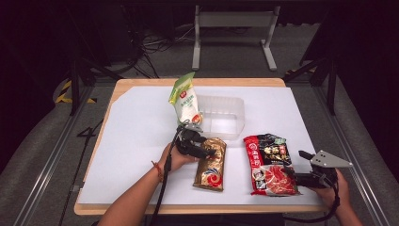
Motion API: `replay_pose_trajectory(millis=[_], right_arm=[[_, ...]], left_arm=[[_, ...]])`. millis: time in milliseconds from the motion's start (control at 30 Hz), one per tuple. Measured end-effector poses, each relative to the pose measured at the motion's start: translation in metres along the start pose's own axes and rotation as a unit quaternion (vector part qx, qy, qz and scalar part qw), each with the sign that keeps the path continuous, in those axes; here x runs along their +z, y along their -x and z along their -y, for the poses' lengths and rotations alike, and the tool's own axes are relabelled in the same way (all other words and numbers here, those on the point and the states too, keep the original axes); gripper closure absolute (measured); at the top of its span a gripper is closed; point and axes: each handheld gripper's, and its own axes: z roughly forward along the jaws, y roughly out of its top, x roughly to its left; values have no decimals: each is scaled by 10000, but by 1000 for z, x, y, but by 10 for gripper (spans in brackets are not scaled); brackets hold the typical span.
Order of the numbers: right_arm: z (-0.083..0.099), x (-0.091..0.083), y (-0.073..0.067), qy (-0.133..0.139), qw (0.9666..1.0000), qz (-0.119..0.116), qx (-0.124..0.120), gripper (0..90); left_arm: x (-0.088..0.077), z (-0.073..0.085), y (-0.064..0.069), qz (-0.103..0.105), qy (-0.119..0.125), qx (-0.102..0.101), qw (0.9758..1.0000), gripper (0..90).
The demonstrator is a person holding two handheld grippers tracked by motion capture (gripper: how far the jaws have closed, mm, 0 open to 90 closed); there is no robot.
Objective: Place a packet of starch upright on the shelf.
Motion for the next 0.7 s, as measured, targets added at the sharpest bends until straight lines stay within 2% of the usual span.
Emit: replay_pose_trajectory(millis=[133,200,233,267,300,333,467,700], right_arm=[[0,1,0,-8,10000,-11,13,182],[0,1,0,-12,10000,-13,7,182],[0,1,0,-14,10000,-11,4,182],[0,1,0,-14,10000,-12,3,182],[0,1,0,-14,10000,-11,1,183],[0,1,0,-16,10000,-9,-1,183],[0,0,0,-3,10000,-11,6,182],[0,0,2,13,10000,0,45,181]], left_arm=[[-6,2,-3,-67,108,-48,9999,542],[-6,4,-4,-77,144,-52,9999,588],[-7,5,-2,-230,185,-7,9996,648],[-8,6,-2,-296,175,54,9994,791],[-8,6,-3,-254,189,27,9995,831],[-9,7,-4,-208,196,-23,9996,851],[-13,8,-3,-175,271,21,9995,893],[-33,9,2,-325,504,181,9980,900]])
